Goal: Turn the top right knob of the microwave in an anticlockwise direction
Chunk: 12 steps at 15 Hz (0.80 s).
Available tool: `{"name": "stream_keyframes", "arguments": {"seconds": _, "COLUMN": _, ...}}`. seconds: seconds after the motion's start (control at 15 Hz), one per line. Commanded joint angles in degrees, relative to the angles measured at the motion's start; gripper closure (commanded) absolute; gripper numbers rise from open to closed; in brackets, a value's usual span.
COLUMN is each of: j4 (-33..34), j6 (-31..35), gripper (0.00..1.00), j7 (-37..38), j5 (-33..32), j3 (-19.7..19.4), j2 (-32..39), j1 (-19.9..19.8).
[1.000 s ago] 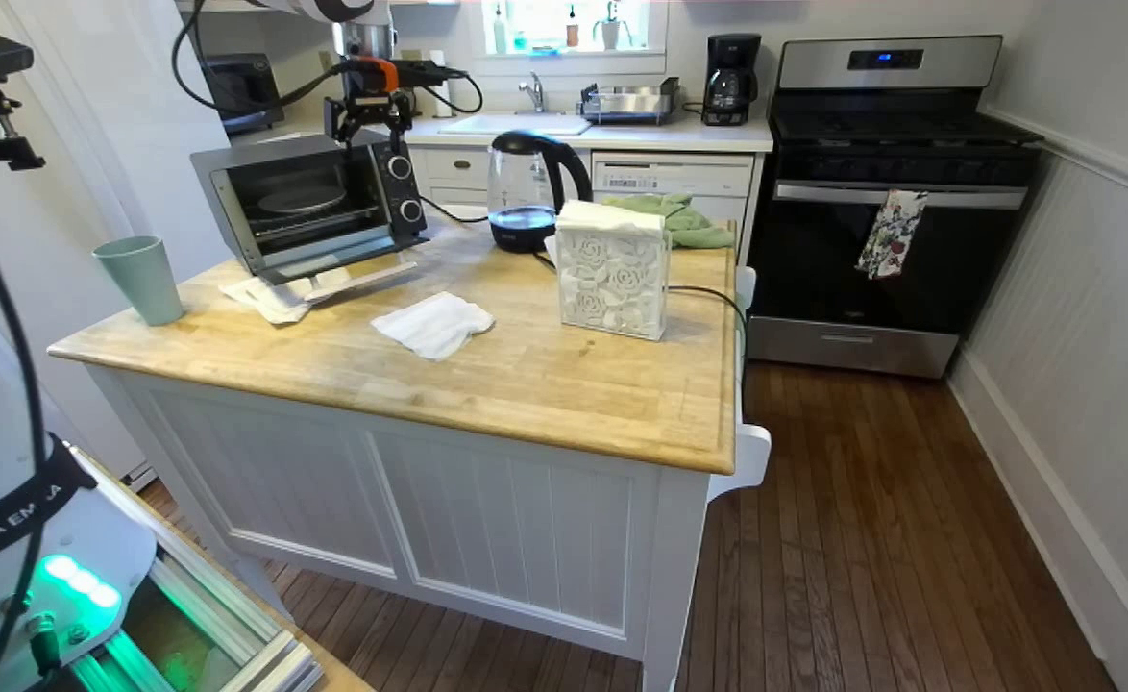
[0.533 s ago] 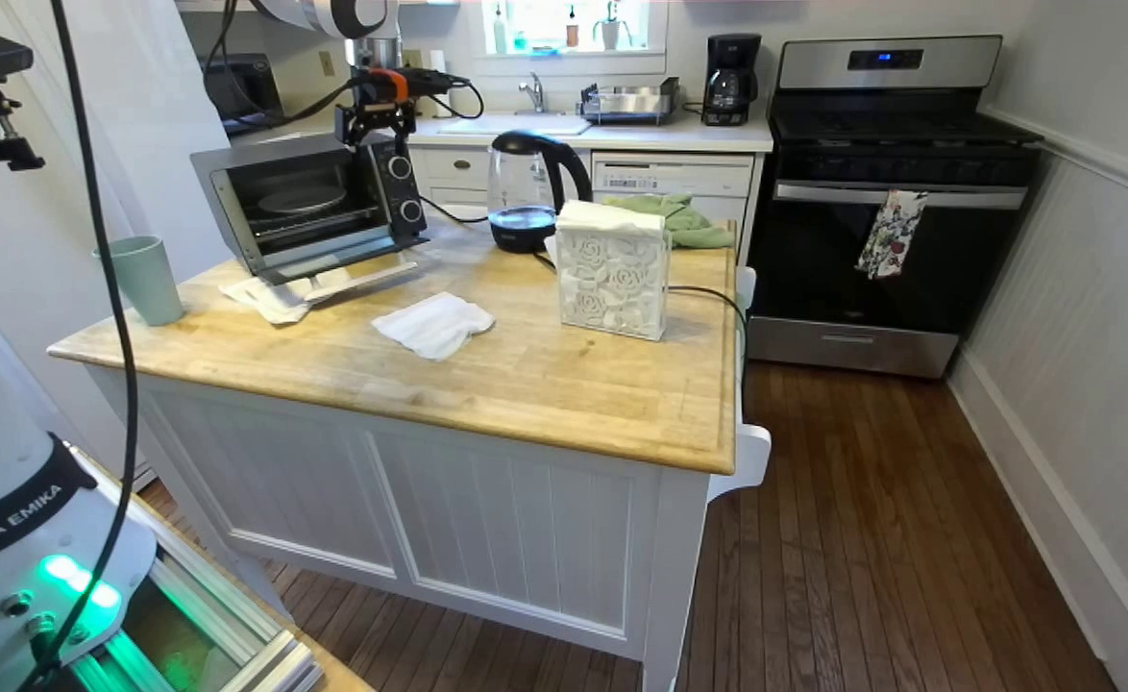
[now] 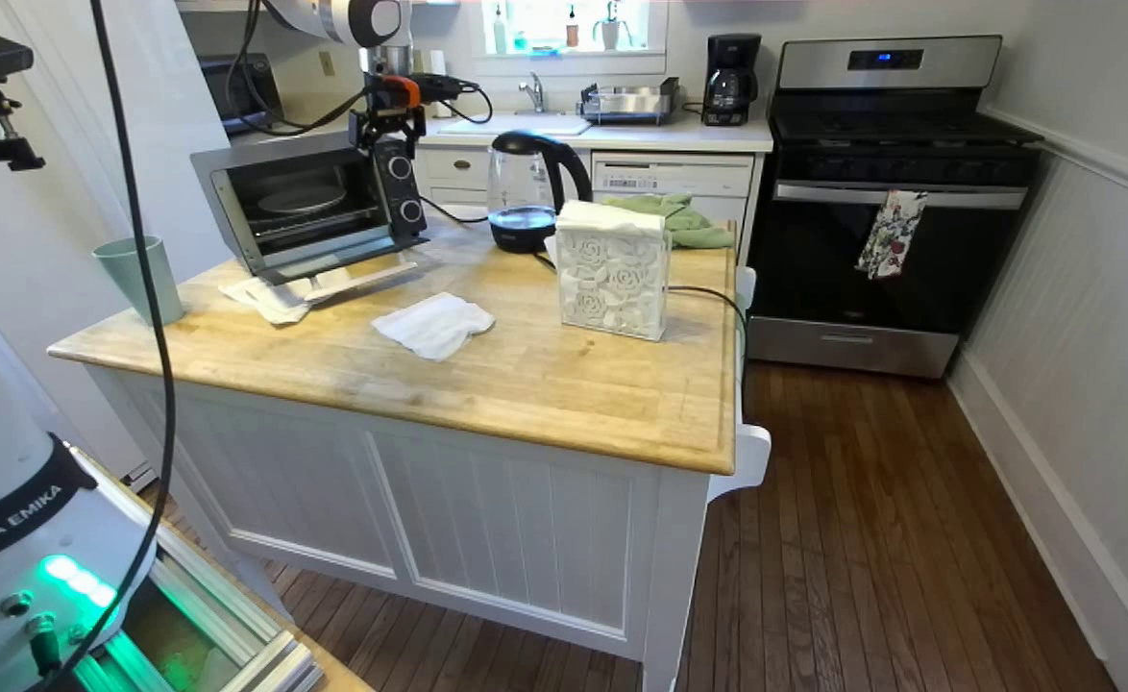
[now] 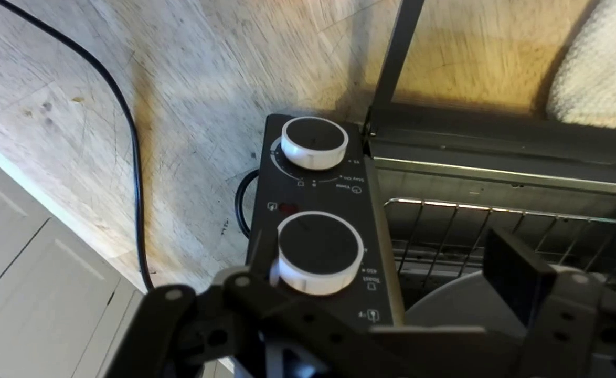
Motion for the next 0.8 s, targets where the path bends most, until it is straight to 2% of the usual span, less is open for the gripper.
{"name": "stream_keyframes", "arguments": {"seconds": 0.0, "j4": 5.7, "j6": -1.4, "gripper": 0.00, "j7": 0.1, "j5": -1.5, "j3": 0.8, "j2": 3.9, "j1": 0.2}}
{"name": "stream_keyframes", "arguments": {"seconds": 0.73, "j4": 8.2, "j6": -3.3, "gripper": 0.00, "j7": 0.7, "j5": -1.6, "j3": 1.3, "j2": 6.1, "j1": 0.7}}
